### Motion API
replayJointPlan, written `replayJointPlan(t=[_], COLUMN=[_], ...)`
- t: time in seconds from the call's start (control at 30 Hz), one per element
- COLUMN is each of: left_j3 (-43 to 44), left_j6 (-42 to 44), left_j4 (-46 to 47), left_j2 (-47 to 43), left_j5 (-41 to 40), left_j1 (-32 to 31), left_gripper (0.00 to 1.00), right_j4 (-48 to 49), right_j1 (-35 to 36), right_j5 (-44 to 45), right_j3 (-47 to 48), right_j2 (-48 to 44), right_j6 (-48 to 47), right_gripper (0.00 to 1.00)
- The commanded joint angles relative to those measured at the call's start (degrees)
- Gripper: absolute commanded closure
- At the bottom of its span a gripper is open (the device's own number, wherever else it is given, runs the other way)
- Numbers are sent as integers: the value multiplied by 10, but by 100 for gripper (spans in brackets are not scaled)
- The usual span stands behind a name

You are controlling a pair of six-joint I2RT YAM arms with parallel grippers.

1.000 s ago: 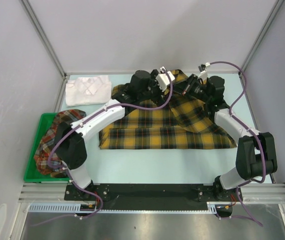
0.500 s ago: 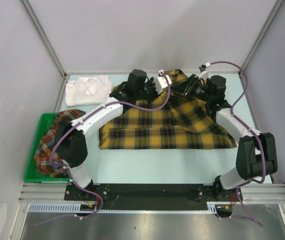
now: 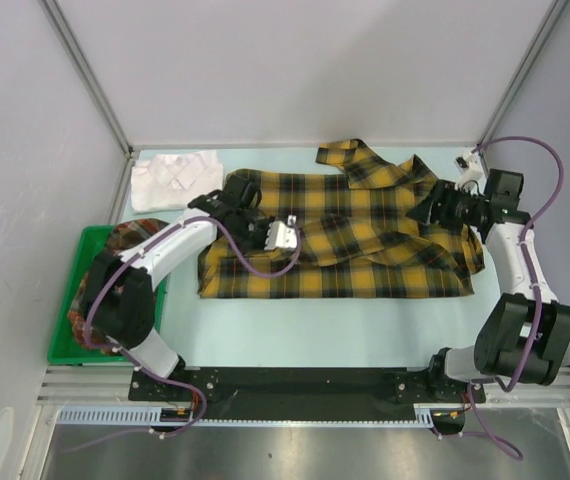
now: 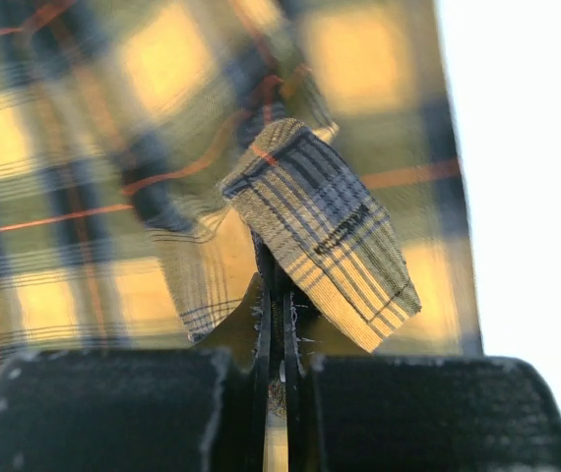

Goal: Fold and stack the long sleeve shirts
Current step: Fold the shirt

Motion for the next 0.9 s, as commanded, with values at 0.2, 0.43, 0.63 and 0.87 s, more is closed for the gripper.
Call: replayJointPlan(t=[0.2, 0.43, 0.63, 0.87], left_j3=[-104, -113, -126, -131], left_j6=[280, 349, 305, 126], left_j4=[-31, 5, 82, 70], left_j2=[-84, -58, -25, -69], left_j5=[46, 45, -2, -37], left_j1=[92, 116, 130, 189], left_gripper=[100, 95, 71, 54], right_j4=[-180, -200, -191, -228], right_j1=[-35, -25, 10, -14], right_j5=[47, 70, 144, 221], right_j3=[-1, -7, -18, 17], right_j2=[51, 83, 113, 166], right_j6=[-288, -322, -341, -368], right_gripper=[40, 49, 53, 55])
